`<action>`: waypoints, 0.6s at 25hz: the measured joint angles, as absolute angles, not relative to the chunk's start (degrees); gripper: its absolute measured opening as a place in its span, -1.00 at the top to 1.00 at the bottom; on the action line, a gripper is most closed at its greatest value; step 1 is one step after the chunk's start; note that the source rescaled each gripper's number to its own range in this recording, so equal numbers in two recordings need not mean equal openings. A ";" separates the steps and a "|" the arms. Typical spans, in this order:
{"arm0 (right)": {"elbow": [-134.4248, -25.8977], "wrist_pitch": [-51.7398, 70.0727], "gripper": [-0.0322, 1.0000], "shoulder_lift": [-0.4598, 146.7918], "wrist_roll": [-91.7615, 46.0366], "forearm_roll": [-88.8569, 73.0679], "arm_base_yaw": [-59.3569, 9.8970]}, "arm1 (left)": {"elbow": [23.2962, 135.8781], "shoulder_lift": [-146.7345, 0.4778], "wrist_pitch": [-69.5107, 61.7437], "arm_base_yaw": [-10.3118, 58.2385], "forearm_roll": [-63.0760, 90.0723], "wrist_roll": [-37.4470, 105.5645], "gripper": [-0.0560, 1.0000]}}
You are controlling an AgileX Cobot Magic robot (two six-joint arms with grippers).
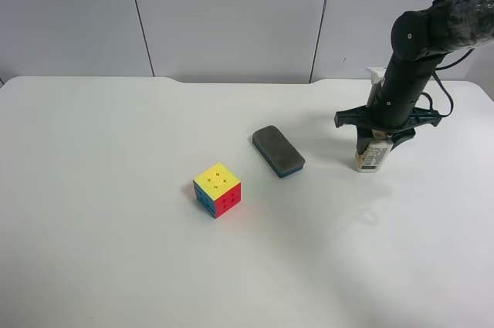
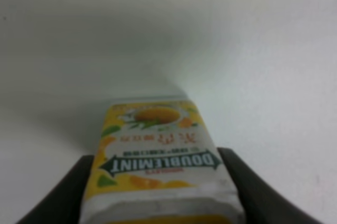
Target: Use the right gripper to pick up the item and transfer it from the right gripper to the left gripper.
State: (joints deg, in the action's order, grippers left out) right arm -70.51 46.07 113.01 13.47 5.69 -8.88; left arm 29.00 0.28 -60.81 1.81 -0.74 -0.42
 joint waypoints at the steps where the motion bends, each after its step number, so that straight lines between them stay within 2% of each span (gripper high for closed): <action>1: -70.51 46.07 0.93 113.01 13.47 5.69 -8.88 | 29.00 0.28 -60.81 1.81 -0.74 -0.42 -1.00; 15: -70.53 48.17 0.93 106.67 11.68 5.63 -8.88 | 29.00 0.28 -60.81 1.81 -0.74 -0.42 -1.00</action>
State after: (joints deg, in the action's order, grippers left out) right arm -70.53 48.17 106.67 11.68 5.63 -8.88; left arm 29.00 0.28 -60.81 1.81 -0.74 -0.42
